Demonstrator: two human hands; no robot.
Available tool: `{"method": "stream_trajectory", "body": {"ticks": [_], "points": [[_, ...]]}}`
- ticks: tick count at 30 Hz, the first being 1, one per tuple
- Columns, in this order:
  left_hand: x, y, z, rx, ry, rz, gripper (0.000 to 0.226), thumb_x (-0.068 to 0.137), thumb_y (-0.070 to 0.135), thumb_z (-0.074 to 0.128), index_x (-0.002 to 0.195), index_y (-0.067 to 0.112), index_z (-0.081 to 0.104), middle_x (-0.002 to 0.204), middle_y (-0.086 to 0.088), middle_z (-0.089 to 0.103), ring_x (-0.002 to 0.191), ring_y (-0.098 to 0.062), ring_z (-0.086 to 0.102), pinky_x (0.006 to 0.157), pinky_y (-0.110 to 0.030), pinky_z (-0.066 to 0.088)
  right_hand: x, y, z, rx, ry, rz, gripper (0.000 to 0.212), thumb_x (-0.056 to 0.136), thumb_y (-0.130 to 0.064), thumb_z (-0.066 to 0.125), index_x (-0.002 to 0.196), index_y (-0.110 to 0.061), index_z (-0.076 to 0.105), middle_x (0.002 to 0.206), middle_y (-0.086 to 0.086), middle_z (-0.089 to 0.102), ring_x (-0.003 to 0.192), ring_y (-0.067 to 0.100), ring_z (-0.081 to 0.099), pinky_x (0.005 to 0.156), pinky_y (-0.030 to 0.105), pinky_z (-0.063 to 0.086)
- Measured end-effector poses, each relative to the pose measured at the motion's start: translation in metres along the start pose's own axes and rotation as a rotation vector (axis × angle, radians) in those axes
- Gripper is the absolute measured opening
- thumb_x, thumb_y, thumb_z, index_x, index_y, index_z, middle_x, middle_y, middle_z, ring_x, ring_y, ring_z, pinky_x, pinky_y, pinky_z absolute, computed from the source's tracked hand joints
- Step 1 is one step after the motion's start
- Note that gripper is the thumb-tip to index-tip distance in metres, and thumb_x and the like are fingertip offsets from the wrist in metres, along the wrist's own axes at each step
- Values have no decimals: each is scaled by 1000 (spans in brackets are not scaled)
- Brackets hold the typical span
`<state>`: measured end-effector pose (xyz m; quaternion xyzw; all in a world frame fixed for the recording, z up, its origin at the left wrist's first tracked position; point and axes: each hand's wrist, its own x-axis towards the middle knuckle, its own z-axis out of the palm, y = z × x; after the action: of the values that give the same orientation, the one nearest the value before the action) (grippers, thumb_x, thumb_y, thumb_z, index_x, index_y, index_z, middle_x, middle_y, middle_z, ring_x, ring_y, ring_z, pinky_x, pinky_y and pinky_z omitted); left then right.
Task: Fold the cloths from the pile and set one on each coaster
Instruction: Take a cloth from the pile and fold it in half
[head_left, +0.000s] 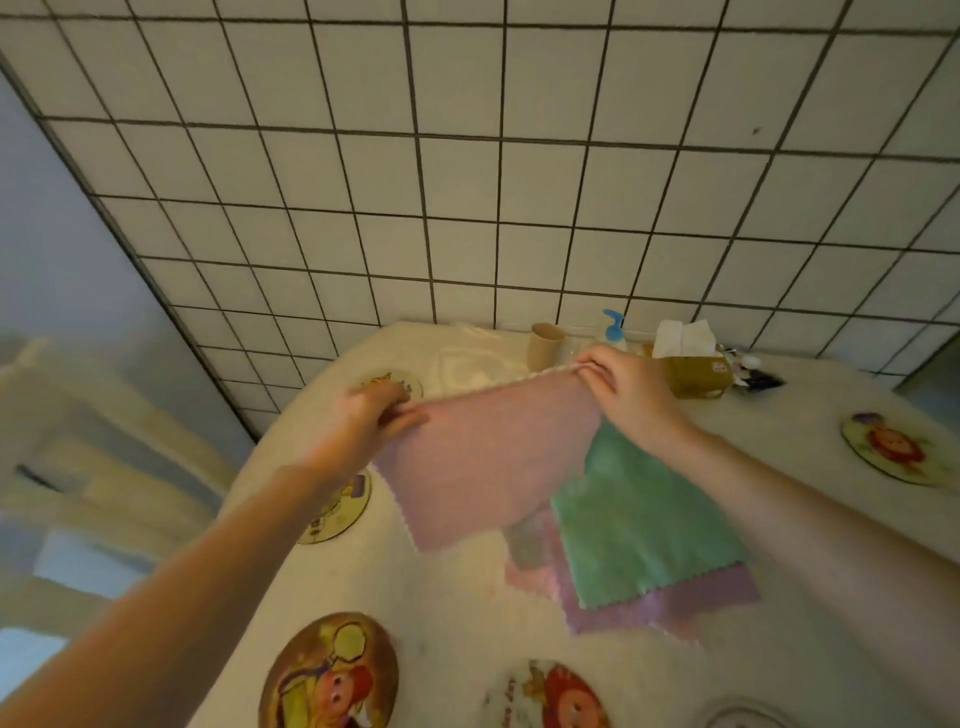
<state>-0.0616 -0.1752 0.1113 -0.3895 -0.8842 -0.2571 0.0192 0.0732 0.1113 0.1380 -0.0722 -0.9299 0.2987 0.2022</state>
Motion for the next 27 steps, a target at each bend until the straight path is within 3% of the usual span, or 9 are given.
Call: {"method": "stream_trajectory", "body": {"ticks": [4, 7, 10, 13, 15, 17, 20, 24, 27], "points": [[-65, -30, -43, 129, 166, 194, 24, 93, 35, 51, 91, 14, 62, 87, 3, 54, 75, -15, 54, 64, -34, 50, -45, -48, 29, 20, 50, -72, 14, 92, -11, 55, 100, -14, 66, 93, -8, 64, 87, 4, 58, 76, 7, 39], [-126, -51, -47, 156, 124, 240, 19, 90, 22, 57, 102, 9, 66, 102, -3, 59, 91, -20, 61, 75, -37, 55, -99, -72, 59, 13, 0, -89, 15, 92, -9, 54, 102, -10, 66, 96, -2, 66, 88, 7, 59, 77, 17, 43], [-196, -68, -32, 153, 69, 250, 24, 90, 22, 54, 101, 8, 69, 104, -7, 63, 93, -21, 62, 81, -34, 54, -163, -78, 100, 1, -94, -86, 16, 90, -13, 54, 99, -12, 67, 97, -2, 67, 91, 0, 55, 78, 13, 39], [-259, -81, -1, 139, -27, 206, 34, 91, 31, 45, 96, 11, 72, 94, -4, 63, 82, -23, 62, 71, -31, 54, -223, -75, 136, -54, -259, -20, 15, 92, -16, 56, 101, -20, 67, 100, -9, 64, 97, 4, 57, 86, 19, 42], [-295, -88, 20, 119, -93, 193, 30, 88, 28, 47, 92, 14, 73, 87, -2, 59, 74, -22, 61, 67, -30, 52, -257, -74, 153, -96, -353, 36, 17, 92, -15, 56, 103, -20, 67, 102, -8, 65, 97, 9, 60, 85, 23, 46], [-328, -92, 36, 83, -171, 163, 29, 84, 26, 47, 89, 17, 74, 83, 1, 59, 73, -17, 59, 68, -22, 45, -286, -73, 170, -135, -453, 60, 19, 92, -13, 55, 105, -17, 68, 105, -4, 68, 98, 11, 62, 83, 22, 46], [-358, -92, 46, -13, -346, 58, 25, 85, 25, 50, 92, 22, 74, 86, 4, 57, 81, -5, 51, 75, -16, 41, -315, -75, 181, -140, -630, 123, 19, 95, -21, 51, 107, -22, 67, 108, -10, 68, 98, 3, 62, 86, 18, 47], [-364, -99, 48, -98, -550, -81, 17, 86, 13, 61, 96, 23, 71, 96, 6, 57, 86, 0, 55, 78, -11, 41, -318, -75, 181, -97, -706, 210, 15, 95, -25, 52, 104, -25, 64, 96, -19, 65, 82, -9, 60, 83, 25, 53], [-346, -102, 45, -180, -496, -258, 26, 81, 7, 65, 84, 33, 63, 85, 17, 57, 78, 7, 55, 70, -4, 37, -300, -72, 177, -77, -642, 257, 11, 92, -28, 56, 99, -24, 64, 87, -22, 62, 76, -13, 56, 75, 20, 52]]}}
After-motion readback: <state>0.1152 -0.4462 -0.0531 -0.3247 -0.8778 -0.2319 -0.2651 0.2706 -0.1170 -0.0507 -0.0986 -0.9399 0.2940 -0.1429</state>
